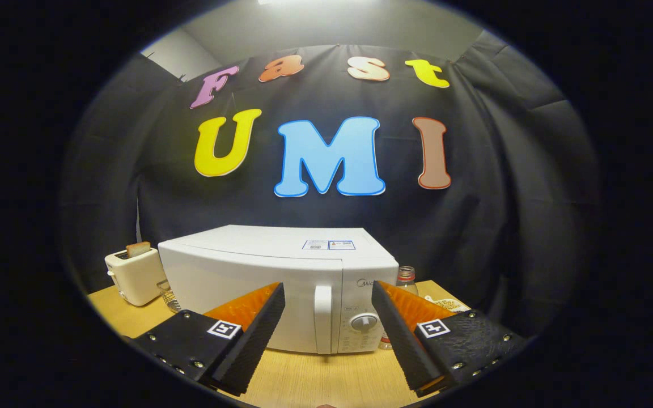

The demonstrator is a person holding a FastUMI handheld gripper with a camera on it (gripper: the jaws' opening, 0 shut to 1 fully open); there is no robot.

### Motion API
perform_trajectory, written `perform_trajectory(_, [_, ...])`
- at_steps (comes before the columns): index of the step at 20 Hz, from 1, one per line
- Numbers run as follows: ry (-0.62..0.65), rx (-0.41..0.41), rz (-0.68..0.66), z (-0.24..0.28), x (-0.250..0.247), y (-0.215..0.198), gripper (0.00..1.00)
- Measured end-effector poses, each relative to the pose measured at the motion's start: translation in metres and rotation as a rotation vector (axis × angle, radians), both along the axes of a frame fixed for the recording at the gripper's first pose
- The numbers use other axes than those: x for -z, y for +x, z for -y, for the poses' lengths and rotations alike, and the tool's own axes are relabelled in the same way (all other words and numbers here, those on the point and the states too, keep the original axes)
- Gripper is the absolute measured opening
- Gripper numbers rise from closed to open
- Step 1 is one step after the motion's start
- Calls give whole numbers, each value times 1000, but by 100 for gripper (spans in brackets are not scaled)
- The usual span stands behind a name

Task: Open the microwave, put the food inside, and close the microwave door.

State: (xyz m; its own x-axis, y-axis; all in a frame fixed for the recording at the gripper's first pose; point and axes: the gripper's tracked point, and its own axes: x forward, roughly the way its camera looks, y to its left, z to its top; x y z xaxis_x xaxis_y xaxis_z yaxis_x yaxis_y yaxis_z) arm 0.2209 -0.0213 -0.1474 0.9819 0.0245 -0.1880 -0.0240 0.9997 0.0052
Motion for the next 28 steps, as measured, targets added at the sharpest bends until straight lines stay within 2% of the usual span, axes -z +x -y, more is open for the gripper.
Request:
perform_trajectory(5, [-12,3,-81,5,45,29,98])
perform_trajectory(11, [-22,-16,-154,-3,85,42,97])
perform_trajectory(12, [-26,-12,-163,-3,89,44,93])
perform_trajectory(13, [-19,-19,-169,-5,90,46,78])
perform_trajectory(14, [-19,-11,-176,-5,94,46,74])
perform_trajectory(16, [-14,-12,-180,-7,96,48,62])
perform_trajectory(18, [-6,-31,-177,-16,96,47,46])
perform_trajectory(19, [-24,-15,-176,-15,97,48,32])
perform_trajectory(21, [-6,-4,-189,-14,97,48,26])
perform_trajectory(22, [12,-7,-195,-15,98,47,26])
perform_trajectory(23, [14,-12,-195,-16,97,46,17])
perform_trajectory(24, [4,-21,-196,-15,97,48,17])
perform_trajectory(25, [-1,-29,-194,-16,96,47,11])
perform_trajectory(28, [10,-33,-206,-17,96,44,11])
